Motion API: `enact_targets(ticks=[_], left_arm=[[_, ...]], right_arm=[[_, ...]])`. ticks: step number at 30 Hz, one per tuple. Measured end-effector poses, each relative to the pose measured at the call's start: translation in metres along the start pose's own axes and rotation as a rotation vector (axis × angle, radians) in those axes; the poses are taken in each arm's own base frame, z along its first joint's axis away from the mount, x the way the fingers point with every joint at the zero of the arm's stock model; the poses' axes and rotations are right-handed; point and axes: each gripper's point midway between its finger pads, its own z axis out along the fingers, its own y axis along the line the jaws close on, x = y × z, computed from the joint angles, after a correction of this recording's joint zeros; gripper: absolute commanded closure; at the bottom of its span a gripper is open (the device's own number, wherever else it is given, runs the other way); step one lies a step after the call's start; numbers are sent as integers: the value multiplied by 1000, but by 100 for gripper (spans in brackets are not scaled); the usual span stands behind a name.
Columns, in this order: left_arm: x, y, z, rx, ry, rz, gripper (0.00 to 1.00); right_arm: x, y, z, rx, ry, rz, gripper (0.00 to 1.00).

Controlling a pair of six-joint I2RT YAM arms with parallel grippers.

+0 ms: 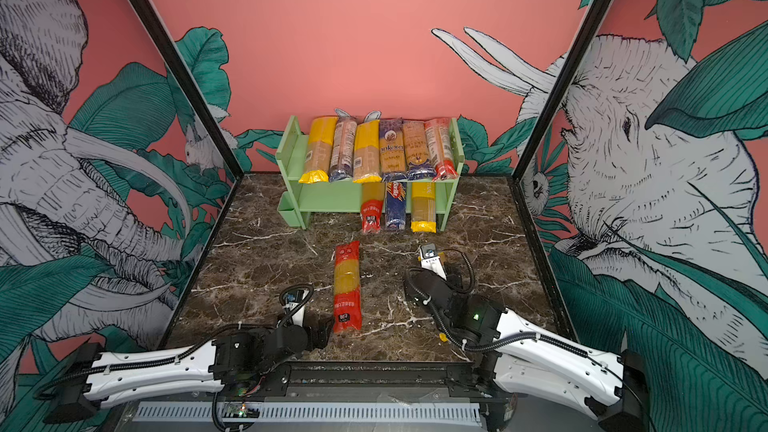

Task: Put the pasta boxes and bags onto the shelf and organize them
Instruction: 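Lower the left gripper onto the other red spaghetti pack's end, then close the left gripper on the red pack's end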

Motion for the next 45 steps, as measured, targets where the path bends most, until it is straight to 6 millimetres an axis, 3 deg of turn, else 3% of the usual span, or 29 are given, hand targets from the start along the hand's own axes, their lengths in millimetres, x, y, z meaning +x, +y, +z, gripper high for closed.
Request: enact_targets(ticks=[10, 29, 45], left_arm=[[18, 2, 23, 8, 86, 11, 0], [17, -1, 22, 106, 59, -93, 0], [12, -10, 36, 20, 93, -64, 0]], right_arm=[[1, -3, 3, 18, 8, 8, 1], [6, -3, 10, 37, 33, -2, 1], [11, -12, 10, 45, 24, 17, 1]])
